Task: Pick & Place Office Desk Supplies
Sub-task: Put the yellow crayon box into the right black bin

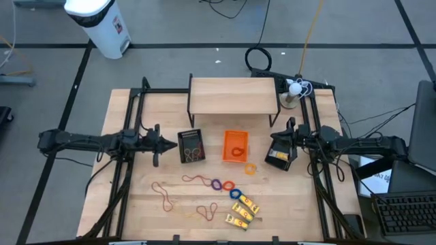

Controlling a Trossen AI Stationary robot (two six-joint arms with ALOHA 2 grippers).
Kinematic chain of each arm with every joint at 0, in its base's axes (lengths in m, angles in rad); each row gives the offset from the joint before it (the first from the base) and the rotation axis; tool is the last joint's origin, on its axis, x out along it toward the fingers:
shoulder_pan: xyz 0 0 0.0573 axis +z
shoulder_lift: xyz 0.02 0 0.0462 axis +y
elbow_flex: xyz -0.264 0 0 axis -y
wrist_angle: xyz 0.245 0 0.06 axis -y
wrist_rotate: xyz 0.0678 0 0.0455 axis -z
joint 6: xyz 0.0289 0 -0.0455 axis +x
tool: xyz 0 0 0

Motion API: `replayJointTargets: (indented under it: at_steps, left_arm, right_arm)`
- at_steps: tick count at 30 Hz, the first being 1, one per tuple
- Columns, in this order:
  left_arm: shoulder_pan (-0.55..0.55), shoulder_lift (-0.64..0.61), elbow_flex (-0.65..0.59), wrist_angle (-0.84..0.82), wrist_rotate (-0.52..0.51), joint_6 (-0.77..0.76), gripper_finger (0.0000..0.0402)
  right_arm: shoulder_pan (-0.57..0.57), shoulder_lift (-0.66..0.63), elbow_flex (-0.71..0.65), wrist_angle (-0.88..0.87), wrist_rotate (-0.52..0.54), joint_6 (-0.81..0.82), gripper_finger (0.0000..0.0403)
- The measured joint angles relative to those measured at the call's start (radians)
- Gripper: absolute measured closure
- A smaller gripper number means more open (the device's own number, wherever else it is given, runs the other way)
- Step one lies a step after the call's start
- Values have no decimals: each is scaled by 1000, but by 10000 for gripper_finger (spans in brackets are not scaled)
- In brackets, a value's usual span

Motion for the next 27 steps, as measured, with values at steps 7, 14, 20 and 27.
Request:
replayJointTargets:
  at_steps: [7,14,20,27]
  left_arm:
    - [51,0,0,2,107,43,400]
    - [76,0,0,4,184,-20,400]
    - [76,0,1,2,190,-5,400]
    - [76,0,1,0,187,-10,399]
  right_arm:
    - [-36,0,0,68,-24,-72,399]
    - [-99,20,0,45,-79,6,399]
    - [-126,26,0,94,-80,18,399]
    - [-126,27,0,42,-80,17,399]
